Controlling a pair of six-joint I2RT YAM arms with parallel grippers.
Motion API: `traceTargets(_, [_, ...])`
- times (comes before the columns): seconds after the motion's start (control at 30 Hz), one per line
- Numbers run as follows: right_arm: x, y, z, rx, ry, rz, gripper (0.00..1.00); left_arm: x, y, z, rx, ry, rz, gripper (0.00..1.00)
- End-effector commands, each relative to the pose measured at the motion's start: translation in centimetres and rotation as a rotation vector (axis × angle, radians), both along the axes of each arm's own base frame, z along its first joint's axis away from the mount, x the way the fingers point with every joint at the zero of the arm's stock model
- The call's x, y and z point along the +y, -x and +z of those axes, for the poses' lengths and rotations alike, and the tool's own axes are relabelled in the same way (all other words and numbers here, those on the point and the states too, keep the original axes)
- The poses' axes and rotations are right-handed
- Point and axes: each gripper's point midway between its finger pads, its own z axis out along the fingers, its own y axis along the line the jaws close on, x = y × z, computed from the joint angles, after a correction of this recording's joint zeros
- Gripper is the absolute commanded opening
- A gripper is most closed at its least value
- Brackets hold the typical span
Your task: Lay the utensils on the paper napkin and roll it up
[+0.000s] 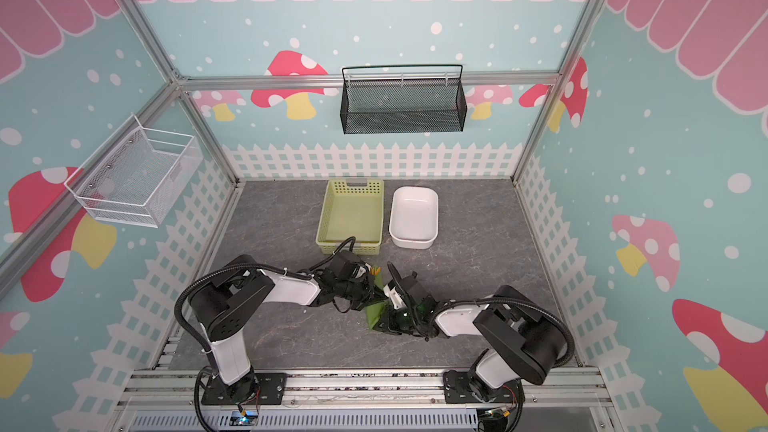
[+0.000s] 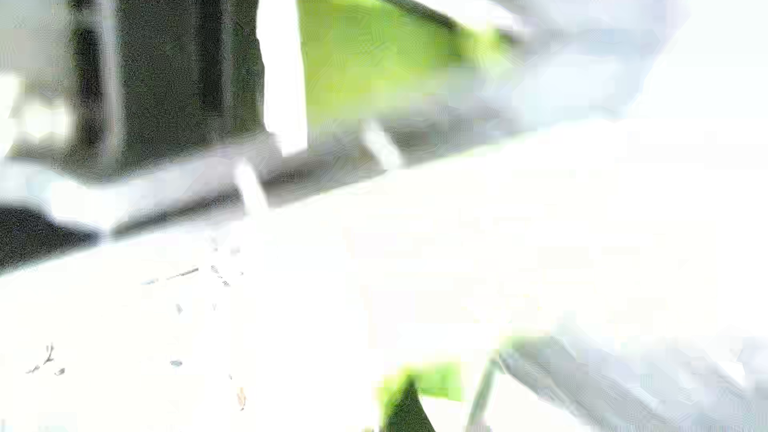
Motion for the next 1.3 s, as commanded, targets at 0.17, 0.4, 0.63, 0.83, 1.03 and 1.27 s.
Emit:
traceTargets(0.17, [-3.6,0.1,0.5,0.003,0.094,-0.117,0.1,3.6,1.0,-4.6,0.071,-0.162,0.06,0.0])
traceTargets(0.4, [-2.3,-1.8,4.0,-0.095,0.002,-0.11,0.22,3.8,1.0,-4.7,0.074,-0.166,0.062,0.0])
traceTargets(0.63, [-0.7,-2.2,3.9,-0.074,0.002,-0.038,0.35,3.8,1.1,-5.0,0.079,-0.168,0.062,0.0])
traceTargets(0.83, [0.0,-2.5,3.7,-0.074,-0.004,-0.01,0.35,3.9,1.3,-5.1,0.083,-0.171,0.063,0.0])
traceTargets(1.03, [-0.3,-2.3,2.6,-0.05,0.023,-0.009,0.23,3.9,1.3,-5.1,0.083,-0.174,0.056,0.0])
traceTargets(1.27, [-1.5,-1.9,1.0,-0.029,0.092,-0.019,0.03,4.0,1.5,-5.2,0.085,-0.187,0.042,0.0])
